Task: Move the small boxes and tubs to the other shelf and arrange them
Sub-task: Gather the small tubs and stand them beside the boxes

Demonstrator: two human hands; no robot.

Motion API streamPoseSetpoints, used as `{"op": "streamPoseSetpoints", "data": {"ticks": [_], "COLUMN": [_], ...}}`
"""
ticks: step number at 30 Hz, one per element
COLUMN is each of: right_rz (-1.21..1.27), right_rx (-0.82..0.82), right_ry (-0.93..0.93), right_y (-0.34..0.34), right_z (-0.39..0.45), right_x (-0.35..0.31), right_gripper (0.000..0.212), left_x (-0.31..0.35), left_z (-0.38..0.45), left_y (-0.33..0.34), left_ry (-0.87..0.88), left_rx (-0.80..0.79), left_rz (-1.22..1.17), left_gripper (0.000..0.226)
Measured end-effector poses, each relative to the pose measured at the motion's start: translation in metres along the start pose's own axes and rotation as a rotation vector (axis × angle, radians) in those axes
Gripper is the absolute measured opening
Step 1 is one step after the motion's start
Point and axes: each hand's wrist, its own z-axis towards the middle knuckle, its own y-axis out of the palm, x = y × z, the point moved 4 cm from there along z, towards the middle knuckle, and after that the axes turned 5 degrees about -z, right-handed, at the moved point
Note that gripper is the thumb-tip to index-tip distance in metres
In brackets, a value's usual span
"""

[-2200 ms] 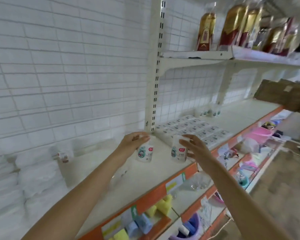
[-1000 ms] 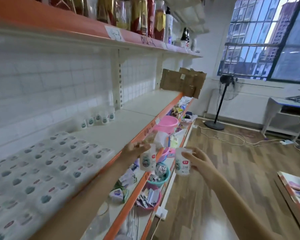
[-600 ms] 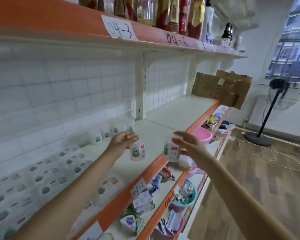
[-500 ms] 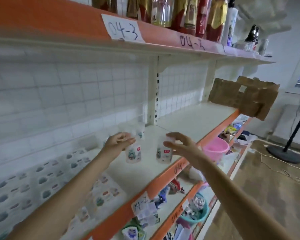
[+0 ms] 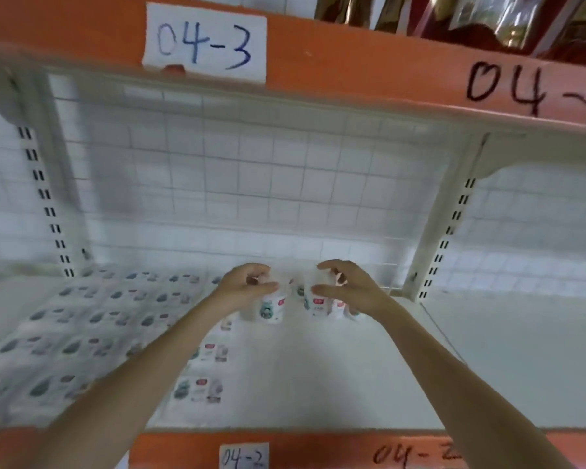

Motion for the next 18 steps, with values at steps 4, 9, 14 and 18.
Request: {"op": "streamPoseSetpoints", "data": {"ticks": [4,9,14,18], "right_rz": [-0.046,-0.267,-0.522,-0.55], "right_rx": [-0.102,-0.152,-0.136,-0.126], "right_ry": [-0.094,-0.114,-0.139,-0.146], "right_y": [0.009,0.02,0.026,0.022], "right_z": [0.023,0.042,0.042,0.041], "right_x": [-0.001,0.008,0.02,0.025], "right_gripper": [0.051,0.053,0.059,0.058], "left_x": [-0.002,-0.005,-0.007,-0.011], "left_z": [-0.003,0.003,0.013,0.018], "left_y": [-0.006,0.0,0.016,0.026], "left_ry": [-0.003,0.013,0.055,0.1], "left_rx": [0.068,0.041,0.038,0.036], "left_rz": [0.071,0.148,0.135,0.151], "left_gripper": [0.042,0.053,0.048,0.05]}}
